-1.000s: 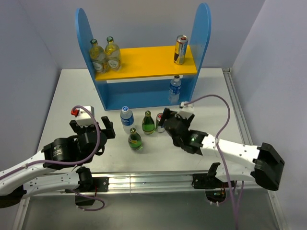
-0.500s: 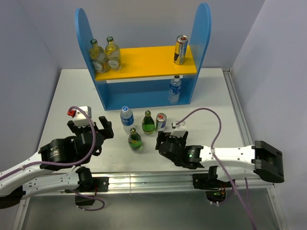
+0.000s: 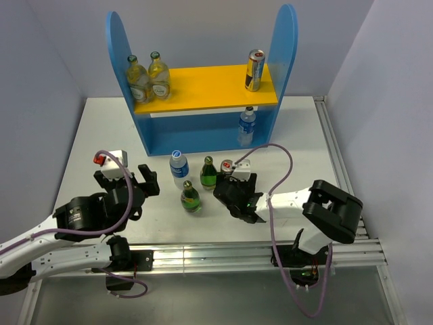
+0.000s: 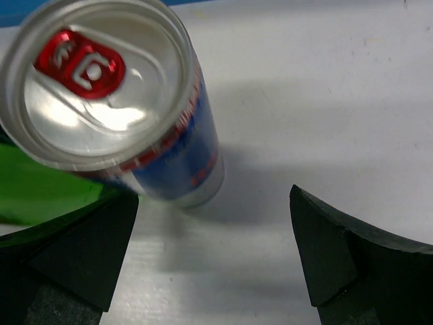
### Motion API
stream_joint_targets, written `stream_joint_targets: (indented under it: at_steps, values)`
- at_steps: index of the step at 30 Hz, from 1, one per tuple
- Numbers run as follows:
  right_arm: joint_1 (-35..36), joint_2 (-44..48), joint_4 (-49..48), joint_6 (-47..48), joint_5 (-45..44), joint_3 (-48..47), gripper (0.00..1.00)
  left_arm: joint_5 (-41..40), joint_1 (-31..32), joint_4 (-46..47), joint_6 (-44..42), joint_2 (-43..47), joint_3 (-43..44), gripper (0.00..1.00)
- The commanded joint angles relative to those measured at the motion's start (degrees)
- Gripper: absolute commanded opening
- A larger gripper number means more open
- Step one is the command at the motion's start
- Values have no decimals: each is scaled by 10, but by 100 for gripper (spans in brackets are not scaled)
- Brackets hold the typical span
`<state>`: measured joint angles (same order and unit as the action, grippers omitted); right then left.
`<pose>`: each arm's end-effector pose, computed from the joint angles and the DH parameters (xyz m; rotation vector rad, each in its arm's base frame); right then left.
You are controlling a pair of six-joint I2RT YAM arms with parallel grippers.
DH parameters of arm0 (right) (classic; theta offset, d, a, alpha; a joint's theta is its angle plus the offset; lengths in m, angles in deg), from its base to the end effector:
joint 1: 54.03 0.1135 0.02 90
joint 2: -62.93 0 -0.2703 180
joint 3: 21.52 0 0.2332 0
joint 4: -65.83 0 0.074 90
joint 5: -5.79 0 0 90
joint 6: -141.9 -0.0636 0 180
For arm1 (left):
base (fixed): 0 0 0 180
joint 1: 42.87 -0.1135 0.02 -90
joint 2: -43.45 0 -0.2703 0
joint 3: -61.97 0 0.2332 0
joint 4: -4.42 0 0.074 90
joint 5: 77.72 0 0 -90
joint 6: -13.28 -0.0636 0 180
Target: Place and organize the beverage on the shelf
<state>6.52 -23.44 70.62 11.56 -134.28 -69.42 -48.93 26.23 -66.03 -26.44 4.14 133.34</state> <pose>0.1748 0.2103 0.1595 0.0462 2.0264 0.0710 0.0844 -0.0647 0.3435 -0.2145 1.8678 -0.2149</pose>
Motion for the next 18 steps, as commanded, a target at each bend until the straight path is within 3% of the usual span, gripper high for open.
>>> stream_joint_targets:
  at_steps: [1, 9, 17, 18]
  values:
    - [-17, -27, -79, 39, -12, -32, 100, -6, 4, 7, -3, 6, 7, 99]
    - [-40, -85, -123, 59, -22, -59, 97, -3, 5, 10, -7, 3, 7, 99]
    - [-56, -111, -166, 74, -44, -51, 75, 0, 6, 14, -12, 0, 5, 99]
    - [-59, -107, -167, 72, -44, -49, 66, -1, 6, 14, -12, -2, 5, 99]
